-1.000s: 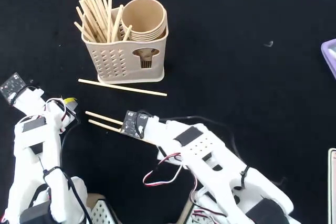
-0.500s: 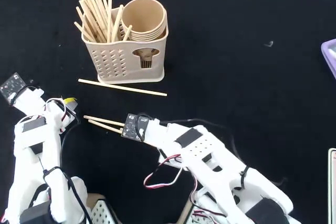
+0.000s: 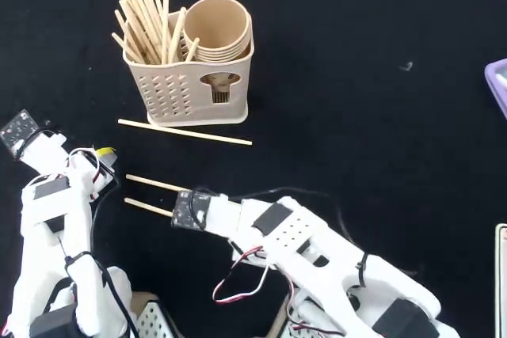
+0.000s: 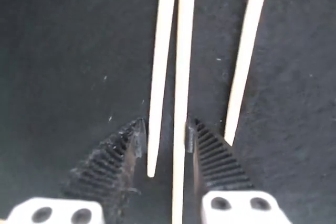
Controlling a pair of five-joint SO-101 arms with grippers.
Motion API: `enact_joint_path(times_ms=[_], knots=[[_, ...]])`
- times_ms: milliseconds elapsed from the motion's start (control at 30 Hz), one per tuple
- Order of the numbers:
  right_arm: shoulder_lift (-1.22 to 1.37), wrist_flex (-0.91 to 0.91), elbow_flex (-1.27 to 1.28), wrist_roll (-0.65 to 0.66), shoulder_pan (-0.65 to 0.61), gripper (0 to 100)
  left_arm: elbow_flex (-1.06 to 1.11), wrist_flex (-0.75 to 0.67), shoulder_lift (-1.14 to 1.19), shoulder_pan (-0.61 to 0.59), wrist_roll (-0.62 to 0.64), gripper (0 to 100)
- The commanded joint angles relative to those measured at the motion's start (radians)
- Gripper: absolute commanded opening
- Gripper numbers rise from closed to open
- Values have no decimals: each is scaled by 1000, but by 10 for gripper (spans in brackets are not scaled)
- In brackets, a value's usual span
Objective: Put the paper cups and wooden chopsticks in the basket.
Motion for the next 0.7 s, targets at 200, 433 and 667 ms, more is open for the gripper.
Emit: enact_joint_path(times_ms=[200, 433, 667], knots=[[-5, -20, -108, -81, -26, 129, -12, -18, -15, 1, 5, 288], [216, -21, -243, -110, -31, 190, -12, -18, -15, 1, 5, 288], [332, -20, -283, -109, -54, 113, -12, -18, -15, 1, 5, 288]])
